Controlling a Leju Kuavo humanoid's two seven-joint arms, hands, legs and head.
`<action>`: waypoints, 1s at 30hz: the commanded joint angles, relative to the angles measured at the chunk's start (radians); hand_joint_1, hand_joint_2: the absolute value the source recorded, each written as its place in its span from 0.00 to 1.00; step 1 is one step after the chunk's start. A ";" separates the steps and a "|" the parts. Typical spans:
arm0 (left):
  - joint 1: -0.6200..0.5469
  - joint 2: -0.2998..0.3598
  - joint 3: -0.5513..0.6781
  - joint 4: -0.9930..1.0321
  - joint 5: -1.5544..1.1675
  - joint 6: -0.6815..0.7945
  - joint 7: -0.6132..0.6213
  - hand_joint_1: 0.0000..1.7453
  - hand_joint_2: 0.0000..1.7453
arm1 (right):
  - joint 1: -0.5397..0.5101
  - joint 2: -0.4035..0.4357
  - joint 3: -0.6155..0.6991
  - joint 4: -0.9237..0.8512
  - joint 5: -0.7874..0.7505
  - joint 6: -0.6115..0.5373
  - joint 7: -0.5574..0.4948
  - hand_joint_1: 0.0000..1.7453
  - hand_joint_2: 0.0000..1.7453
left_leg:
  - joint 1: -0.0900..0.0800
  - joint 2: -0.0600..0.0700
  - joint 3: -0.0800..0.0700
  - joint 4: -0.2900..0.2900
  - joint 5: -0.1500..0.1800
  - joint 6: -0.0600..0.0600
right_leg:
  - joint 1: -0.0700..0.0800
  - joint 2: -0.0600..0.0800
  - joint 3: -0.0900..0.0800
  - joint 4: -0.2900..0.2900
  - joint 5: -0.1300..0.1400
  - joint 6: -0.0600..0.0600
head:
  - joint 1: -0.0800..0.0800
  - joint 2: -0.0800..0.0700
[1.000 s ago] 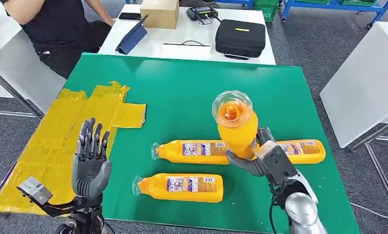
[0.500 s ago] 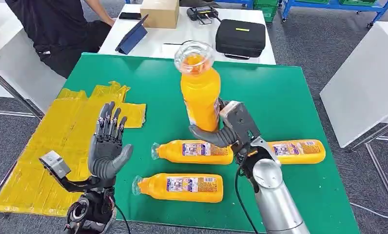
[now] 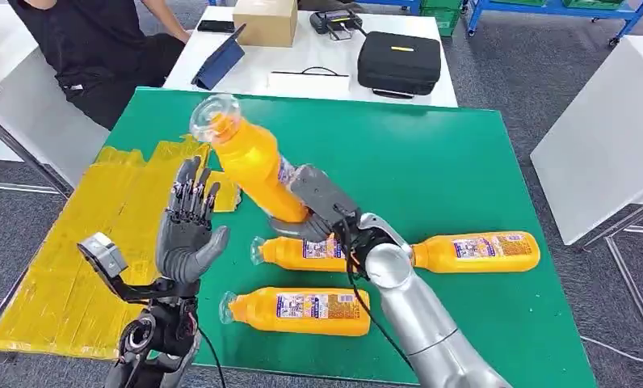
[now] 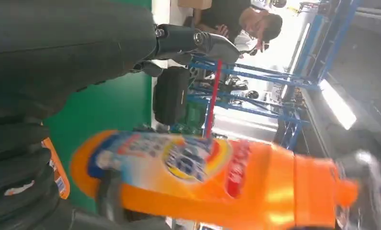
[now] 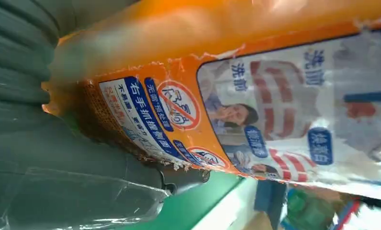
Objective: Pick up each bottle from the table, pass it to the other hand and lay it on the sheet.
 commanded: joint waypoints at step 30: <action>-0.077 -0.025 -0.009 0.093 0.116 -0.010 0.107 0.00 1.00 | -0.127 0.053 0.116 0.263 0.057 0.031 -0.059 1.00 1.00 | 0.001 0.002 0.005 0.002 -0.003 -0.004 | 0.002 -0.007 0.005 0.002 -0.003 -0.004 | 0.000 0.000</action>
